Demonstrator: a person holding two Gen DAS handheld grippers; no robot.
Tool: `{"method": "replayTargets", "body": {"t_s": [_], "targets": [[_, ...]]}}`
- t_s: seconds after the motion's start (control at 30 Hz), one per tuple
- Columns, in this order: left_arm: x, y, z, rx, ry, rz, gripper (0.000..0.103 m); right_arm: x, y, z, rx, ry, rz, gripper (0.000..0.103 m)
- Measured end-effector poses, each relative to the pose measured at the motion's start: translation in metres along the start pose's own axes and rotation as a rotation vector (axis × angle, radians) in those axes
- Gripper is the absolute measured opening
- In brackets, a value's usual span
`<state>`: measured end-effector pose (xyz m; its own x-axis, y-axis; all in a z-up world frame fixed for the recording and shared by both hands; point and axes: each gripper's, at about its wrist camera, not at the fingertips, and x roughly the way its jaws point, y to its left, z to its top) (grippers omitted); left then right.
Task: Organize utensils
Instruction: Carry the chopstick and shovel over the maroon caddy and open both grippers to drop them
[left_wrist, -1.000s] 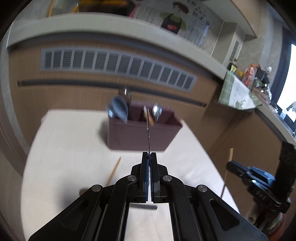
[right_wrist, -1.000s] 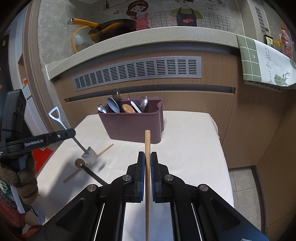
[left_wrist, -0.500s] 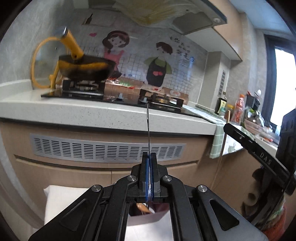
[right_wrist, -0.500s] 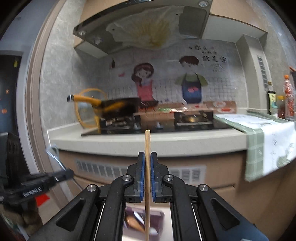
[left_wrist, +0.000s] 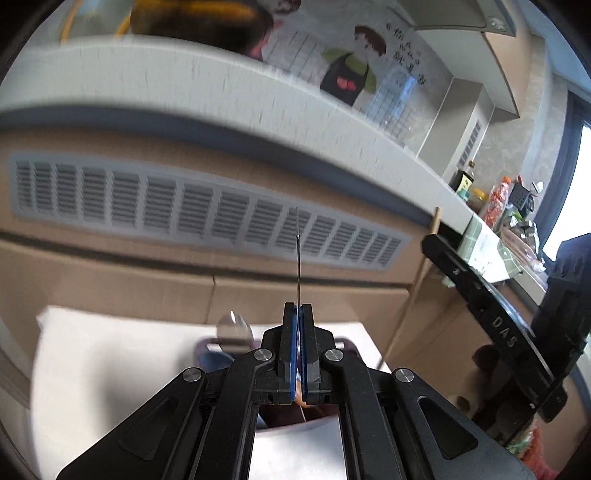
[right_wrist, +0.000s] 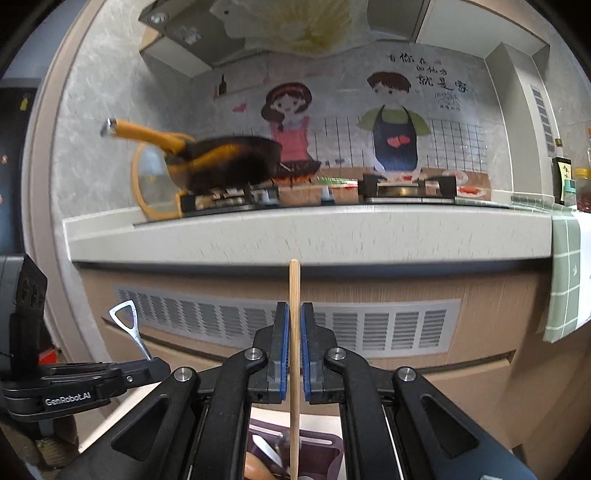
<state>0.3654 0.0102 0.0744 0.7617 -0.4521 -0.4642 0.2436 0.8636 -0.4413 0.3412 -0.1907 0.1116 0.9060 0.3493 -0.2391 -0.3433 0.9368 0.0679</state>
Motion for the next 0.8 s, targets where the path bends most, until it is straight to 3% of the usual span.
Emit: {"method": "replayTargets", "body": {"t_s": [0.1,0.13,0.2,0.23,0.33,0.47,0.53,0.8], "targets": [[0.016,0.011,-0.01,-0.032,0.06,-0.036,0.01,0.012,-0.002,-0.018,0.0,0.068,0.078,0.007],[0.017,0.013,-0.014,-0.031,0.073,-0.052,0.015,0.015,-0.004,-0.024,0.01,0.096,0.082,0.013],[0.011,0.018,-0.022,-0.034,0.071,-0.067,0.038,0.015,-0.007,-0.035,0.025,0.146,0.082,0.022],[0.006,0.019,-0.024,-0.033,0.062,-0.067,0.04,0.013,-0.007,-0.039,0.026,0.158,0.085,0.022],[-0.022,0.025,-0.038,-0.033,0.019,-0.035,0.04,-0.005,-0.006,-0.057,0.014,0.195,0.077,0.022],[-0.06,0.042,-0.067,-0.037,-0.004,0.097,0.04,-0.033,-0.003,-0.092,-0.005,0.307,0.113,0.022],[-0.077,0.053,-0.093,-0.044,0.018,0.179,0.04,-0.044,0.004,-0.112,-0.026,0.372,0.136,0.022],[-0.122,0.084,-0.195,-0.041,0.155,0.38,0.04,-0.053,0.064,-0.189,-0.166,0.591,0.27,0.022]]}}
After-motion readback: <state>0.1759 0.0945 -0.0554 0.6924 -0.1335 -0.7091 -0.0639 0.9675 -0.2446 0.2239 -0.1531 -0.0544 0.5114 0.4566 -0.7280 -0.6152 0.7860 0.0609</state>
